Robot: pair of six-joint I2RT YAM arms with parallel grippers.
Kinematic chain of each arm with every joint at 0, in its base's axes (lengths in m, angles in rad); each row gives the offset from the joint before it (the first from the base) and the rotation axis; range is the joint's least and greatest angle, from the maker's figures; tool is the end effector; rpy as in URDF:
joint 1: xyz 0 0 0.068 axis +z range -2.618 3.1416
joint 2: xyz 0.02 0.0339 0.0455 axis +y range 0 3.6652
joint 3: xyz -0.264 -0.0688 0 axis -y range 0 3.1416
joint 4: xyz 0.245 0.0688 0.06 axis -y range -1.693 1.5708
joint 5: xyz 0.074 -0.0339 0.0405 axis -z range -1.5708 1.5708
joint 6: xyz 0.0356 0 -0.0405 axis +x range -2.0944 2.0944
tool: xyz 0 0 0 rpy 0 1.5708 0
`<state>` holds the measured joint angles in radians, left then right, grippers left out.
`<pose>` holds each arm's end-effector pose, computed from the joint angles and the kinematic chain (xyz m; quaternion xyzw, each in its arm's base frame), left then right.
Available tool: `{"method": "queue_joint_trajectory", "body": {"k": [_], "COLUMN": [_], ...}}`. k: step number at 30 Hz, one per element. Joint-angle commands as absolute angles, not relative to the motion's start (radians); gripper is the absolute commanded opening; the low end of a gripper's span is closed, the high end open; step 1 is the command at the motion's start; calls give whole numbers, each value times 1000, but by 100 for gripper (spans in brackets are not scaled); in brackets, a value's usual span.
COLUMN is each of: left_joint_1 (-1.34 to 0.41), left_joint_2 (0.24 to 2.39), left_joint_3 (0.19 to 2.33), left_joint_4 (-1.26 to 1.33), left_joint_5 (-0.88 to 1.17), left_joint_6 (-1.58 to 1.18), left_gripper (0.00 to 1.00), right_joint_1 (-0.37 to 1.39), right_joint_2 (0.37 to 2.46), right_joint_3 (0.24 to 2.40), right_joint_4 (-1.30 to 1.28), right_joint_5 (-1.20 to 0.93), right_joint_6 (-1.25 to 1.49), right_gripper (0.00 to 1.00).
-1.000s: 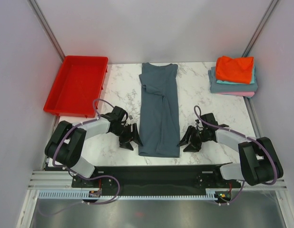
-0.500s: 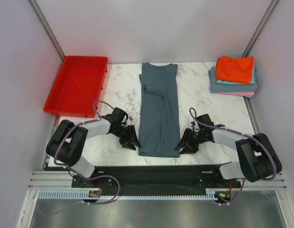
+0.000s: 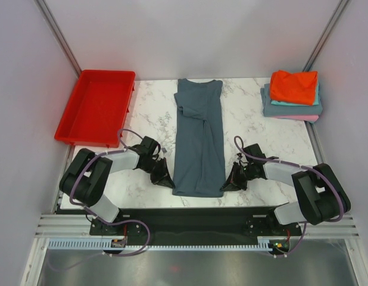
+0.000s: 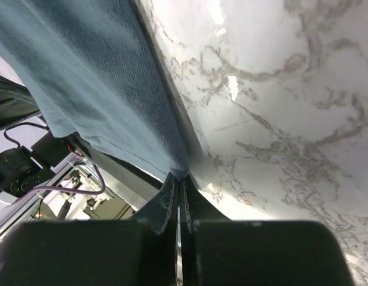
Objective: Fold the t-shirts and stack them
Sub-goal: Fold the tshirt
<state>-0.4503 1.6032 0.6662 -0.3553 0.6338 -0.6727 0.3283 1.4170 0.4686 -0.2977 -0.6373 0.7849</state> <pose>0.2161 -0.1279 0.1167 0.0614 -0.9400 0.3314 0.0527 0.1862 0.0858 0.1131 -0.1628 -0.9243 -0.3436 0.0330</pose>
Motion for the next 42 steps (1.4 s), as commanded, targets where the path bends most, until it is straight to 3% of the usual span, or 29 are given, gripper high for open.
{"method": "queue_joint_trajectory", "body": {"k": [1,11,20,27,34,42], "left_joint_1": [-454,-427,-311,-255,-227,-212], "left_joint_2": [1586,1427,1468,1696,1978,2196], "left_joint_3": [669,831,1035,1311,1653,1885], "left_joint_4": [-334,-451,-508,-522,-538,-508], "left_joint_5": [666,626,618,629,643,621], "left_joint_6": [-696,-563,-496,-449,-443,-417], "left_gripper": [2,2,2,2,2,2], "right_joint_1": [333,213,117,103,80,78], "right_joint_2": [1398,1220,1282,1428,1682,1951], "right_joint_3": [477,675,837,949,1199,1468], "right_joint_4": [-265,-440,-404,-261,-244,-238], "right_joint_5": [-618,-594,-586,-572,-574,-564], "right_joint_6": [770,597,580,607,552,492], "right_gripper": [0,0,0,0,0,0]}}
